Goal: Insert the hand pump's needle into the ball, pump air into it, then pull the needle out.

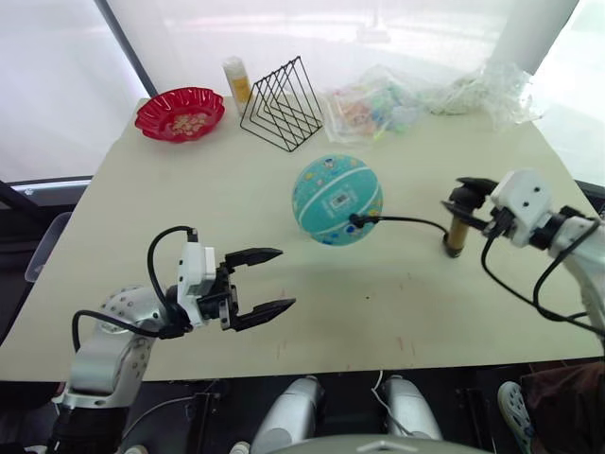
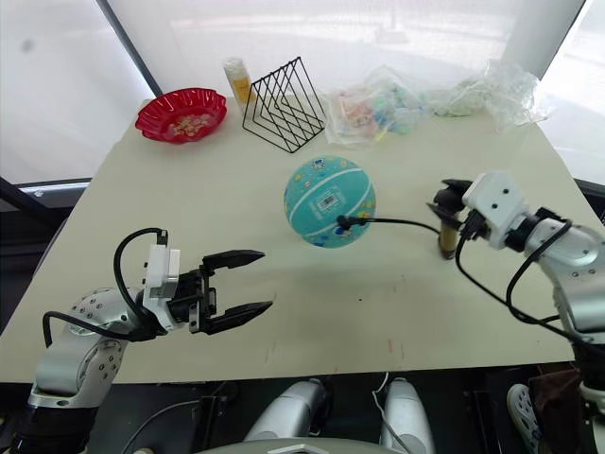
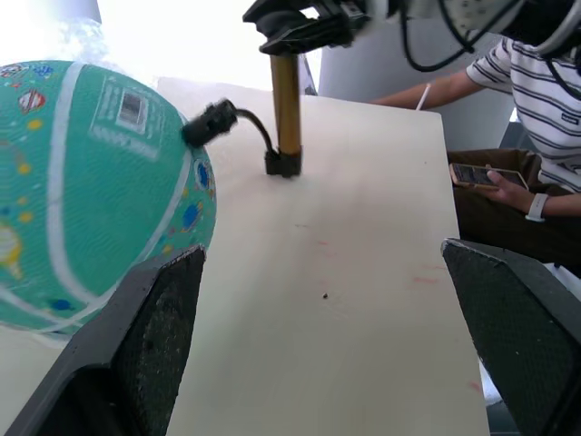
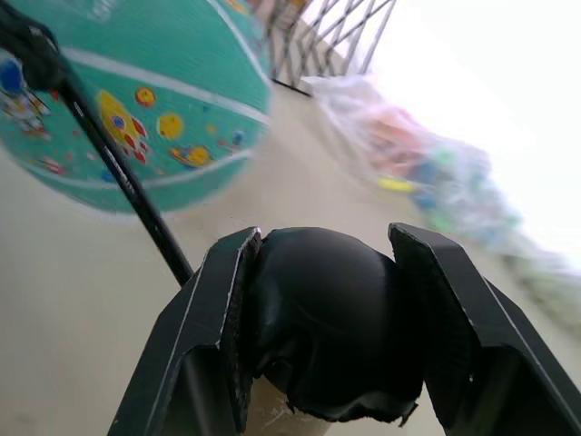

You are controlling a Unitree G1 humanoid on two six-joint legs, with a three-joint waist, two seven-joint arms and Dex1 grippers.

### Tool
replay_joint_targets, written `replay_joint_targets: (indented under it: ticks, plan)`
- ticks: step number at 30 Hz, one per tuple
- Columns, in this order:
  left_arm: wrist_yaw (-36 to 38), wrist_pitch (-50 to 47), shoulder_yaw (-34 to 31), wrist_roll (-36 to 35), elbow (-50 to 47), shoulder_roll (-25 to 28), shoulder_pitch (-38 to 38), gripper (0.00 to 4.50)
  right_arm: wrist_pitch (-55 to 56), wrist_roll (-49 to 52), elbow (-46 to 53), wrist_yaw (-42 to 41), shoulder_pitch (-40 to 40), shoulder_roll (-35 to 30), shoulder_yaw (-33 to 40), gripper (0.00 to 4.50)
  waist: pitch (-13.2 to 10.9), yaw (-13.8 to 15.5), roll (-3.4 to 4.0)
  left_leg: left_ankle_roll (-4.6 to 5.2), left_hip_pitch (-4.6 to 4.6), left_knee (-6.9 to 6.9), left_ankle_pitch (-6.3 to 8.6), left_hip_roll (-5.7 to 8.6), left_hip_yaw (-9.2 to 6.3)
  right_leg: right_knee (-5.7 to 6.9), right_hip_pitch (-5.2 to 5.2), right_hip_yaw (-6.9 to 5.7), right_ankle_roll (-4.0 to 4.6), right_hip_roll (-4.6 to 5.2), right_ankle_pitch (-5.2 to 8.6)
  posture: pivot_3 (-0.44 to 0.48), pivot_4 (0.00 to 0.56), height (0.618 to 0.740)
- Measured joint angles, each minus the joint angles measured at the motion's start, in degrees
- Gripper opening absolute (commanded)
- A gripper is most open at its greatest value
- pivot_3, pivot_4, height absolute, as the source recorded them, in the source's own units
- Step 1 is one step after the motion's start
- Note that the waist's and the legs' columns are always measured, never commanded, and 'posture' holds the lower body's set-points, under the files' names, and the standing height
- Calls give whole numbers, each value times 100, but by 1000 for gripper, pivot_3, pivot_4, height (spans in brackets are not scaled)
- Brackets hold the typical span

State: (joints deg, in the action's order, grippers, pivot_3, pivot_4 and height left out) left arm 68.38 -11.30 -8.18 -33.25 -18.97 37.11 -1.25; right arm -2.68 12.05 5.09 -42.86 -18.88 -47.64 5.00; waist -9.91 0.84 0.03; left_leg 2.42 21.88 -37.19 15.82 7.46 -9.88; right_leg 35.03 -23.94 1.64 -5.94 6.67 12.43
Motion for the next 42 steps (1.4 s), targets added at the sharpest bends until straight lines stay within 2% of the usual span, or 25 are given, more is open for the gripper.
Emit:
replay_joint_targets:
  ticks: [1, 5, 12, 13, 18, 20, 24, 25, 26, 28, 29, 38, 42]
  plan:
    - [8, -2, 58, 1, -8, 0, 44, 4436, 495, -343, -330, 8, -91, -27, -33, 1897, -1, -11, 1, -1, -1, 3, 0, -4, 1, 0, -2, 1, 2, -3, 0, 0, 150, 740]
    - [10, -2, 117, 1, -6, 0, 74, 4436, 1161, -802, -688, 27, -169, -48, -189, 1897, -2, -19, 4, 0, 2, 3, -1, -4, 7, -1, -7, 6, 3, -3, -1, 0, 150, 740]
    - [20, -2, 162, 0, -4, 4, 156, 4436, 3053, -2056, -1625, 392, -556, -147, -640, 1897, -3, -17, 5, -4, 0, -2, -4, -2, 11, 9, -8, 9, 6, -5, -4, 0, 150, 740]
    - [32, -3, 170, 0, -4, 14, 176, 4436, 3556, -2330, -1793, 445, -648, -208, -784, 1897, -3, -21, 5, -4, 0, -3, -4, -2, 14, 15, -11, 11, 7, -5, -4, 0, 150, 740]
    - [70, -4, 197, -2, -2, 51, 218, 4436, 4616, -2802, -2143, 411, -690, -369, -1252, 1897, -3, -25, 5, -6, -1, -9, -5, -2, 22, 38, -21, 19, 8, -5, -3, 0, 150, 740]
    - [80, -6, 203, -2, 2, 55, 289, 4436, 5234, -3281, -2299, 458, -750, -485, -1542, 1897, -4, -27, 3, -10, 0, -12, -8, -1, 38, 62, -35, 37, 8, -7, -2, 0, 150, 740]
    - [124, -13, 204, -5, 3, 78, 342, 4436, 5776, -3617, -2496, 529, -756, -488, -1814, 1897, -5, -58, 1, -18, -6, -13, -15, -6, 71, 88, -49, 74, 11, -14, -5, 0, 150, 740]
    - [130, -19, 204, -5, 3, 78, 347, 4500, 5856, -3622, -2520, 525, -752, -485, -1862, 2775, -5, -69, 1, -19, -7, -14, -15, -9, 74, 87, -50, 78, 15, -18, -8, 0, 150, 740]
    - [132, -26, 206, -5, 3, 78, 361, 4500, 5912, -3597, -2521, 509, -741, -486, -1909, 3058, -5, -82, 0, -19, -8, -16, -15, -14, 77, 88, -50, 81, 19, -25, -11, 0, 150, 740]
    - [134, -47, 206, -11, 3, 79, 402, 4500, 5948, -3512, -2526, 457, -666, -484, -2021, 4144, -4, -96, -1, -22, -8, -18, -17, -22, 77, 87, -50, 81, 26, -34, -16, 0, 150, 740]
    - [136, -61, 206, -16, 3, 81, 414, 4500, 5954, -3483, -2538, 445, -628, -485, -2049, 4436, -4, -101, -1, -23, -9, -18, -18, -25, 78, 88, -50, 82, 28, -37, -17, 0, 150, 740]
    - [259, -97, 247, -54, 185, 142, 690, 4500, 5817, -2833, -2375, 369, -138, -677, -1993, 4436, -4, -168, -1, -43, -13, -18, -29, -68, 100, 91, -61, 94, 63, -81, -40, 0, 150, 740]
    - [-165, -281, 246, -63, 412, -70, 1228, 4500, 3955, -356, -897, 176, 1538, -741, -1394, 4436, -2, -24, -6, -44, -7, -24, -30, -70, 89, 91, -60, 89, 68, -78, -44, 0, 150, 740]
